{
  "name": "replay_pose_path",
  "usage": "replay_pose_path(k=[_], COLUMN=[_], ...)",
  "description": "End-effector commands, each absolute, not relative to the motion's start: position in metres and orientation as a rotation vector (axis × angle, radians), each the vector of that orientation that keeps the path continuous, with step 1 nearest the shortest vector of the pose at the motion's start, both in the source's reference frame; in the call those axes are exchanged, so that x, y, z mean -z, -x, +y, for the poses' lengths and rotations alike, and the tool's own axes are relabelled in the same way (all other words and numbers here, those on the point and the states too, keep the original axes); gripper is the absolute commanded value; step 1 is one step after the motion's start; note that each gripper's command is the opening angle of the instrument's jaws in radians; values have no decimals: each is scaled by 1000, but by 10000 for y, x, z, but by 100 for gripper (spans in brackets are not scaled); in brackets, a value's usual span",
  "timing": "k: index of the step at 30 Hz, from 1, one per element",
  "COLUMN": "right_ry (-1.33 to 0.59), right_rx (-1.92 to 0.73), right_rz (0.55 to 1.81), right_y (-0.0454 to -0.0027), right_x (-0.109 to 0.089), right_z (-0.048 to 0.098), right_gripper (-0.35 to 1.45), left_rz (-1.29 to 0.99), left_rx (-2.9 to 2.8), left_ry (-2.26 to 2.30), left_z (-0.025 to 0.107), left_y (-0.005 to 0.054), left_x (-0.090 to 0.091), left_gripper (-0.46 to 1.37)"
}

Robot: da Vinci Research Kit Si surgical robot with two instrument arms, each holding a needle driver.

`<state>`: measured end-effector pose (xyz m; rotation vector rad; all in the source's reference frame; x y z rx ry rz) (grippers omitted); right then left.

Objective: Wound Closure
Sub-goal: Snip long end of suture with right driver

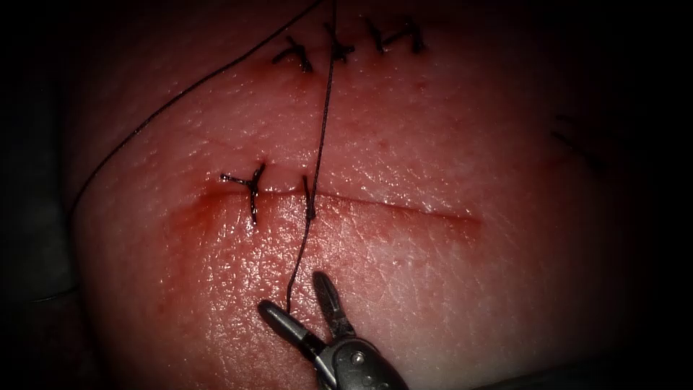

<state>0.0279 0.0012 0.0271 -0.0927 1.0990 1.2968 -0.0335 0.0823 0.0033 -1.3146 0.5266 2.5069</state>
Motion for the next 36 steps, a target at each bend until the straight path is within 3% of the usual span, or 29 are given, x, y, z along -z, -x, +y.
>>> replay_pose_path(k=[1,16,36], right_ry=[83,108,151], right_rx=[-1290,-1235,-1095], right_rz=[1103,1062,982], right_y=[-277,-263,-271], right_x=[-270,-267,-277], right_z=[13,49,106], right_gripper=[98,87,84], left_rz=[514,279,296], left_rx=[-2495,-2381,-2352], left_ry=[1331,1498,1559], left_z=[822,783,760], left_y=[332,284,276], left_x=[-30,64,139], left_gripper=[-35,-35,-35])
